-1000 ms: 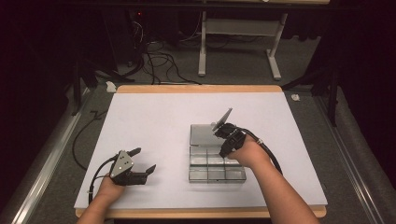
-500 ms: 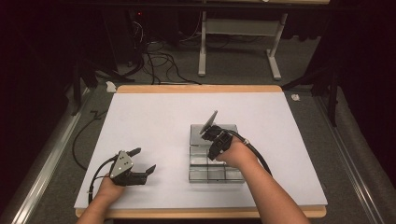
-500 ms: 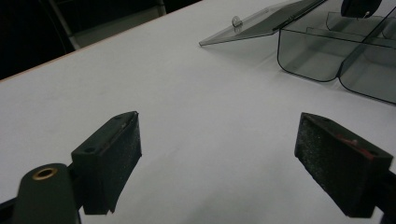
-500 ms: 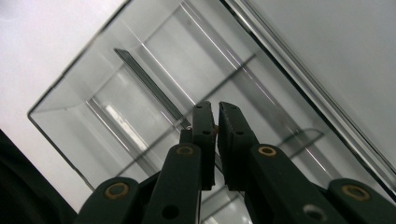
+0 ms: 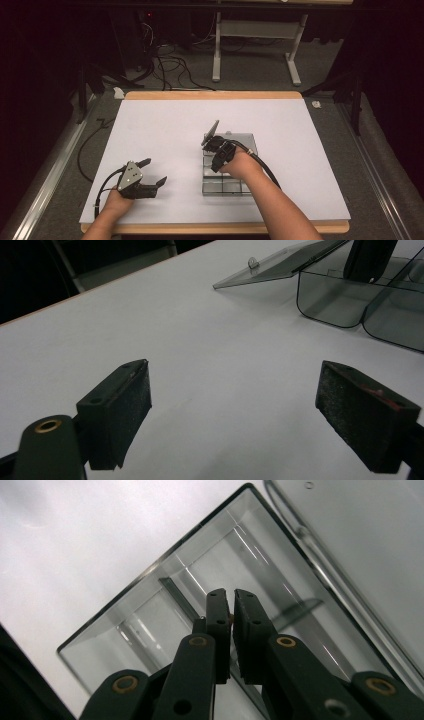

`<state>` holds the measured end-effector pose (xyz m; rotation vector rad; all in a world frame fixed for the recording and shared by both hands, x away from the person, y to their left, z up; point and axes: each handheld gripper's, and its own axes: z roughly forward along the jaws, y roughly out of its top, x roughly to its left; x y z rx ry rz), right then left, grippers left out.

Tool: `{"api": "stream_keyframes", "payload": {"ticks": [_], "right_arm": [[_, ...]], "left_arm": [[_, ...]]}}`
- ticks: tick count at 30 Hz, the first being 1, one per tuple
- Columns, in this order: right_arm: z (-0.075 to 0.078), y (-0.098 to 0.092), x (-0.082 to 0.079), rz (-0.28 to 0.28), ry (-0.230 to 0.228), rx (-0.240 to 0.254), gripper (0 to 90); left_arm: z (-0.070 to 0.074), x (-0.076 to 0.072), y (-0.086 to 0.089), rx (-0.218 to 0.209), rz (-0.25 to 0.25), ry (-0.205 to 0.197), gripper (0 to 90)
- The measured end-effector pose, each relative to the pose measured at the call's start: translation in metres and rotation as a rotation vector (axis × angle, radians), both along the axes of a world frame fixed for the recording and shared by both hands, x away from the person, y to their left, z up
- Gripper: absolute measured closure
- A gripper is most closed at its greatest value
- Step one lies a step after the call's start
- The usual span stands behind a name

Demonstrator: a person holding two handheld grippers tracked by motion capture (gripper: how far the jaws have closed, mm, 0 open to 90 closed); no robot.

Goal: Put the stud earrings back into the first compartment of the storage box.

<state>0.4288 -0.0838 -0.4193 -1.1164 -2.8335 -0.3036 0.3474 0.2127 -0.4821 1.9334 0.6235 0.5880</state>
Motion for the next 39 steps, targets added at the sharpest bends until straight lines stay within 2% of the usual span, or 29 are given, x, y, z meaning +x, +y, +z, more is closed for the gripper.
{"api": "stream_keyframes", "payload": {"ticks": [11,18,19,21,23,24,27,30,33,35,39], "right_arm": [[-0.016,0.008,0.006,0.001,0.016,-0.056,86.2],[-0.013,0.008,0.004,-0.015,0.016,-0.063,83.2],[-0.012,0.007,0.004,0.001,0.008,-0.059,83.1],[-0.006,0.005,0.003,-0.009,-0.008,-0.043,83.1],[0.002,0.001,0.001,-0.016,-0.016,-0.040,83.1],[0.007,-0.002,0.001,-0.001,-0.029,-0.032,83.1],[0.018,-0.012,-0.002,-0.020,-0.038,-0.035,83.1],[0.024,-0.025,-0.004,-0.031,-0.051,-0.042,82.7],[0.028,-0.039,-0.008,-0.073,-0.040,-0.040,81.7],[0.029,-0.050,-0.009,-0.062,-0.047,-0.043,81.7],[0.034,-0.071,-0.014,-0.096,-0.052,-0.046,81.8]], "left_arm": [[0.000,0.000,0.000,-0.008,0.002,0.005,15.0],[0.000,0.000,0.000,-0.008,0.002,0.004,15.0],[0.000,0.000,0.000,-0.008,0.002,0.005,15.0],[0.000,0.001,0.001,-0.003,0.001,0.005,15.0],[0.000,0.001,0.000,-0.007,0.002,0.006,15.0],[0.000,0.001,0.000,-0.009,0.003,0.005,15.0],[0.000,0.001,0.000,-0.008,0.004,0.005,15.0],[0.000,0.000,0.000,-0.007,0.004,0.005,15.0],[0.000,0.001,0.000,-0.008,0.005,0.006,15.0],[0.000,0.001,0.000,-0.007,0.005,0.005,15.0],[0.000,0.001,0.000,-0.007,0.006,0.007,15.0]]}}
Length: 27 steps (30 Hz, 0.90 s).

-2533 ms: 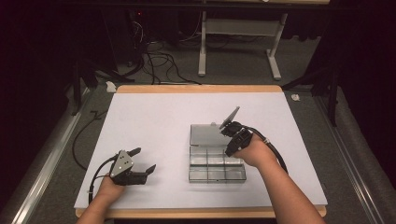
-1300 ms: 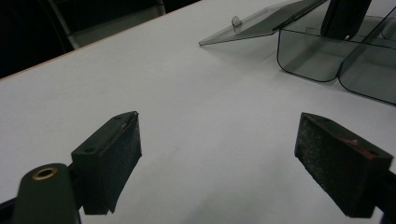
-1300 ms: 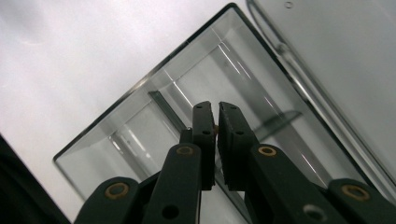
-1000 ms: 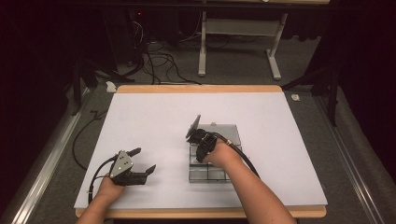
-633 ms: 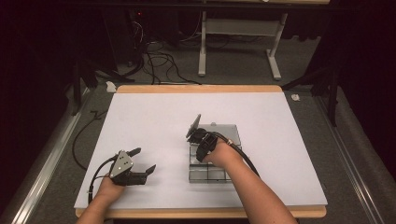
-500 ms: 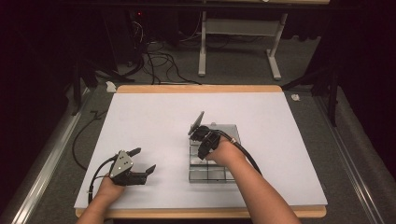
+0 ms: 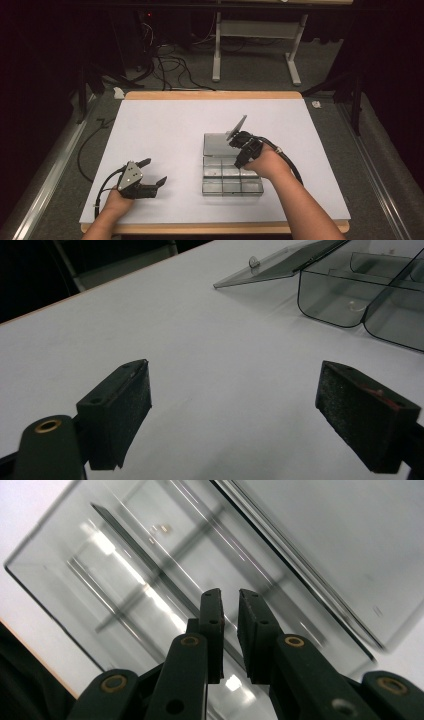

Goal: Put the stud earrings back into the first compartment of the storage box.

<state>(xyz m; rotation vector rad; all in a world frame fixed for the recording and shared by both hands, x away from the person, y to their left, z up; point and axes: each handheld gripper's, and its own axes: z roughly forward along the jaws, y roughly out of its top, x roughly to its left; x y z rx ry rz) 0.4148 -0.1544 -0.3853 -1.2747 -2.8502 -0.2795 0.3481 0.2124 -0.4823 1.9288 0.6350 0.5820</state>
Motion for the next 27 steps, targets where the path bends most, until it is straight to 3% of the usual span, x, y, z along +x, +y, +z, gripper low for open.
{"api": "stream_keyframes", "payload": {"ticks": [1,5,6,7,12,19,27], "right_arm": [[0.002,-0.003,-0.002,-0.031,0.011,-0.002,82.6],[0.008,-0.024,-0.005,-0.037,-0.005,-0.015,85.4],[0.010,-0.027,-0.008,-0.077,0.008,-0.016,85.4],[0.011,-0.034,-0.007,-0.053,-0.008,-0.013,85.3],[0.015,-0.060,-0.011,-0.103,-0.022,-0.019,85.4],[0.003,-0.088,-0.011,-0.172,0.000,-0.021,85.1],[-0.019,-0.099,-0.007,-0.210,0.024,-0.014,82.9]], "left_arm": [[0.000,0.000,0.000,0.000,0.000,0.001,15.0],[0.000,0.000,0.000,0.002,0.002,0.001,15.0],[0.000,0.000,0.000,0.003,0.003,0.001,15.0],[0.000,0.000,0.000,0.003,0.003,0.001,15.0],[0.000,0.000,-0.001,0.006,0.004,0.000,15.0],[0.000,0.000,-0.001,0.005,0.006,0.001,15.0],[0.000,0.000,0.000,0.002,0.003,0.005,15.0]]}}
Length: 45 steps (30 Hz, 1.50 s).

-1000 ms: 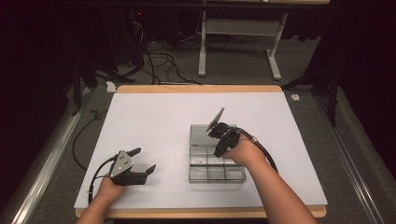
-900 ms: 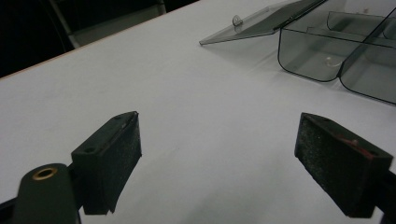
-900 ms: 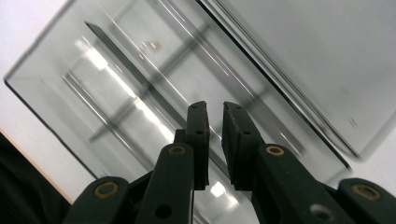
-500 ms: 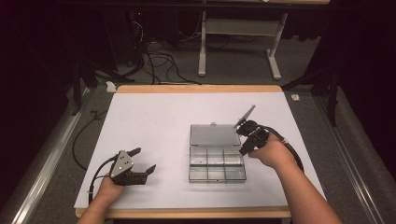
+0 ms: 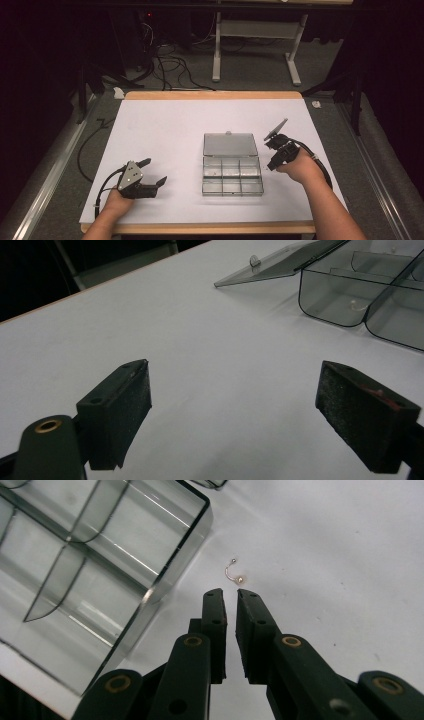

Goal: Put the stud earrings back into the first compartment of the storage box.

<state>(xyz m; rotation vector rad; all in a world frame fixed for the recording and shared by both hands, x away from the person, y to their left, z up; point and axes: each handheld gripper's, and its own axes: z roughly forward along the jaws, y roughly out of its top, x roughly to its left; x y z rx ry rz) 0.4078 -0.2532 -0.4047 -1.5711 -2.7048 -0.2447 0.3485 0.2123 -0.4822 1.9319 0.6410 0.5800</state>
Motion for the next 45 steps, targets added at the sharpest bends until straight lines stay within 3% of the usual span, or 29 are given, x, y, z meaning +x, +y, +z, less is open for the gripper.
{"api": "stream_keyframes", "payload": {"ticks": [8,17,27,35,42,45], "right_arm": [[-0.023,0.000,0.008,-0.008,0.019,0.000,80.3],[-0.033,0.006,0.015,-0.008,0.015,-0.032,76.1],[-0.034,0.010,0.015,-0.005,0.003,-0.065,81.9],[-0.034,0.015,0.011,0.038,-0.024,-0.086,86.7],[-0.031,0.011,0.009,0.053,-0.003,-0.061,86.7],[-0.025,0.006,0.007,0.040,-0.001,-0.023,86.6]], "left_arm": [[0.000,0.000,0.000,0.002,0.002,-0.003,15.0],[0.000,0.000,0.000,0.002,0.001,-0.003,15.0],[0.000,0.000,-0.001,0.008,0.000,-0.005,15.0],[0.000,-0.001,-0.001,0.012,0.000,-0.006,15.0],[0.000,0.000,-0.001,0.011,0.002,-0.005,15.0],[0.000,0.000,-0.001,0.012,0.003,-0.006,15.0]]}}
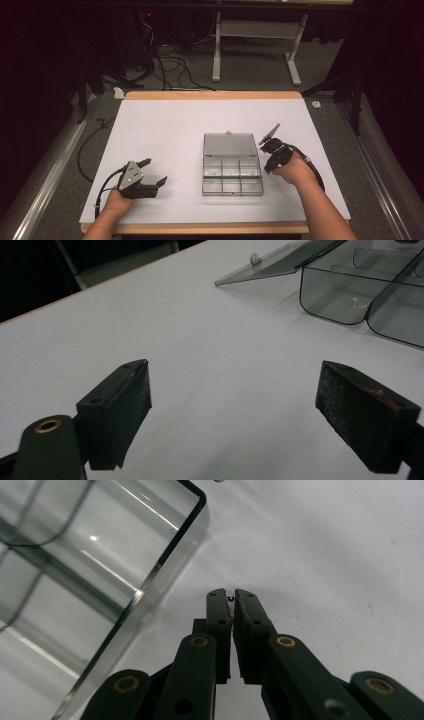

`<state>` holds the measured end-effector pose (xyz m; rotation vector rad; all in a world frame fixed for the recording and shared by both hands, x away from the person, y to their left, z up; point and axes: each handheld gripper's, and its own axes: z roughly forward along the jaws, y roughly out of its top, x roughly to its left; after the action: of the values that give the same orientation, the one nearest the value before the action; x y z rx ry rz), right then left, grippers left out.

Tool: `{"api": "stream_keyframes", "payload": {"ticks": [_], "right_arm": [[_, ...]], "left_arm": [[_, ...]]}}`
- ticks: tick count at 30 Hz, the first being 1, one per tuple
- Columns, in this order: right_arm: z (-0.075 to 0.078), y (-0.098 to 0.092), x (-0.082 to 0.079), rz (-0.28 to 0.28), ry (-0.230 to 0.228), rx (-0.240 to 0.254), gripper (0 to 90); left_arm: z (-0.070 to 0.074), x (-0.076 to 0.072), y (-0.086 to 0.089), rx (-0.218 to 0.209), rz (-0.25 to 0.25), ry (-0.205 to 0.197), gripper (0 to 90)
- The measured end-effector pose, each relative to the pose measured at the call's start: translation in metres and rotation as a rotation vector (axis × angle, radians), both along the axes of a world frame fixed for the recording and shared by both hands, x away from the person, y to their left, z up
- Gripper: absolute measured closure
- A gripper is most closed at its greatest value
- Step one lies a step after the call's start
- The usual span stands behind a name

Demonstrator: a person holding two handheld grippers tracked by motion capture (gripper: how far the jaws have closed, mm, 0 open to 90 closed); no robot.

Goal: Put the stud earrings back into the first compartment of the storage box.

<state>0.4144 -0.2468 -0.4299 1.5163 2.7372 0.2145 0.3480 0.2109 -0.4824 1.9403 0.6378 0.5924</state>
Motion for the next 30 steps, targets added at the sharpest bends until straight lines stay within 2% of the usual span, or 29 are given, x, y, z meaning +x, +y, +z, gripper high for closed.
{"api": "stream_keyframes", "payload": {"ticks": [6,11,16,20,21,22,23,24,27,28,29,30], "right_arm": [[0.018,-0.002,-0.006,0.000,-0.012,0.019,86.5],[0.035,0.003,-0.011,0.009,-0.027,0.024,86.5],[0.045,0.010,-0.013,0.041,-0.046,0.034,86.5],[0.051,0.022,-0.014,0.067,-0.055,0.036,86.5],[0.052,0.026,-0.014,0.058,-0.053,0.036,86.5],[0.053,0.028,-0.014,0.078,-0.059,0.035,86.4],[0.054,0.033,-0.015,0.061,-0.050,0.034,86.4],[0.053,0.035,-0.013,0.090,-0.060,0.034,86.5],[0.053,0.044,-0.012,0.102,-0.061,0.038,86.5],[0.053,0.048,-0.013,0.082,-0.048,0.040,86.5],[0.052,0.050,-0.012,0.111,-0.056,0.040,86.4],[0.052,0.053,-0.012,0.116,-0.055,0.042,86.4]], "left_arm": [[0.000,0.000,0.000,0.000,0.000,0.001,15.0],[0.000,0.000,0.000,-0.003,-0.002,0.003,15.0],[0.000,0.000,0.000,-0.002,0.000,0.003,15.0],[0.000,0.000,0.001,-0.005,-0.003,0.004,15.0],[0.000,0.001,0.001,-0.012,-0.001,0.009,15.0],[0.000,0.001,0.002,-0.022,0.003,0.011,15.0],[0.000,0.001,0.003,-0.029,0.004,0.009,15.0],[0.000,0.001,0.004,-0.033,0.003,0.009,15.0],[0.000,0.001,0.003,-0.031,0.002,0.006,15.0],[0.000,0.000,0.003,-0.030,0.000,0.005,15.0],[0.000,0.000,0.003,-0.029,-0.003,0.002,15.0],[0.000,0.000,0.003,-0.024,-0.009,-0.001,15.0]]}}
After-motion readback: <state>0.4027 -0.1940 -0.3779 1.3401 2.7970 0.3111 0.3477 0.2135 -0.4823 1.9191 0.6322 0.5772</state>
